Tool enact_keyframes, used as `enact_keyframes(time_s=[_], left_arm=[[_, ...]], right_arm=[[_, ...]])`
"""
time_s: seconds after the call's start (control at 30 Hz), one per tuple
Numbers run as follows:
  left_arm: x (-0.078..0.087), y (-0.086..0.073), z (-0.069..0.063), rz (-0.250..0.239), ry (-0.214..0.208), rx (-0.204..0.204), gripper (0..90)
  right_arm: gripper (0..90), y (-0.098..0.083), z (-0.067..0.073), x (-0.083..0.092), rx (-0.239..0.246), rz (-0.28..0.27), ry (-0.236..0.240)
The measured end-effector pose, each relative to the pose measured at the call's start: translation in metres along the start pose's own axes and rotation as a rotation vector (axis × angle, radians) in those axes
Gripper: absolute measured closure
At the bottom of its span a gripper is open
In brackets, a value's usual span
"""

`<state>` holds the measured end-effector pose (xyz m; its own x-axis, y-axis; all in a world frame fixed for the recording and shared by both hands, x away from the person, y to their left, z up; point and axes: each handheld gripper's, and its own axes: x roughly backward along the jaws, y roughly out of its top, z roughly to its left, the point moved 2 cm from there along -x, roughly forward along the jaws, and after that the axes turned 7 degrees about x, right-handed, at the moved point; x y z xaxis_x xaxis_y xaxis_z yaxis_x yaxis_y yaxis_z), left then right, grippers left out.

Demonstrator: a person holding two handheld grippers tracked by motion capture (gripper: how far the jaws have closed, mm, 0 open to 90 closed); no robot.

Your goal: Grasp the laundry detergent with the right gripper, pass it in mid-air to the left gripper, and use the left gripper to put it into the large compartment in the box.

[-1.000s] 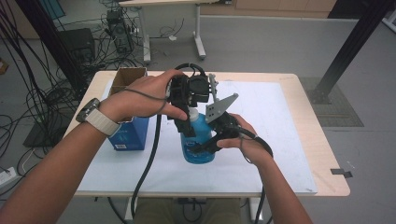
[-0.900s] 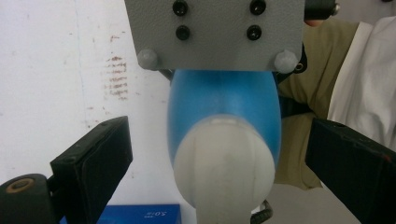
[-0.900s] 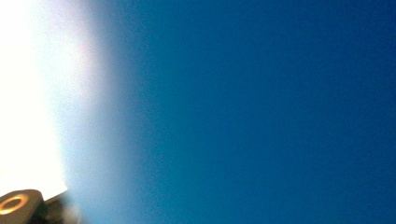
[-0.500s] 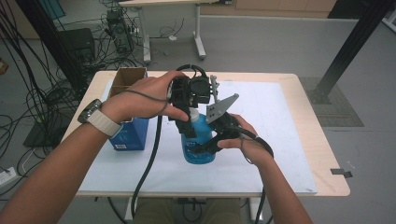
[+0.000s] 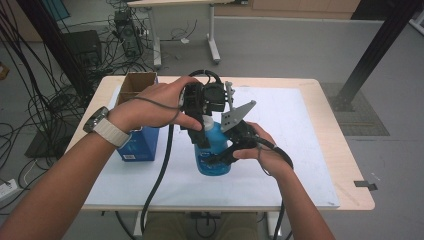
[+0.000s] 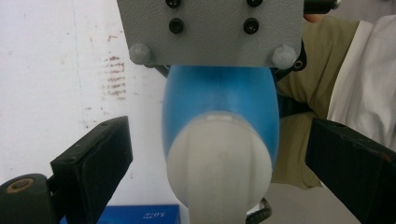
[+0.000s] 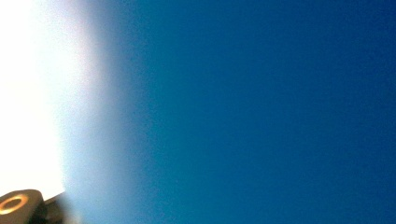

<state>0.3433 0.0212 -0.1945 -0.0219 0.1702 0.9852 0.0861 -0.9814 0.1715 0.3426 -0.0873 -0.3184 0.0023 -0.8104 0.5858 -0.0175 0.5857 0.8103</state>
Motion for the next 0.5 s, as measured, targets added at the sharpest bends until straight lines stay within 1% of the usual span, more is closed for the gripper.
enact_keyframes(time_s=[0.5], left_arm=[[0.0007,-0.0002,0.0003,-0.004,0.001,-0.001,7.9]], right_arm=[[43.5,0.0000,0.0001,0.0022,-0.006,-0.001,-0.001]])
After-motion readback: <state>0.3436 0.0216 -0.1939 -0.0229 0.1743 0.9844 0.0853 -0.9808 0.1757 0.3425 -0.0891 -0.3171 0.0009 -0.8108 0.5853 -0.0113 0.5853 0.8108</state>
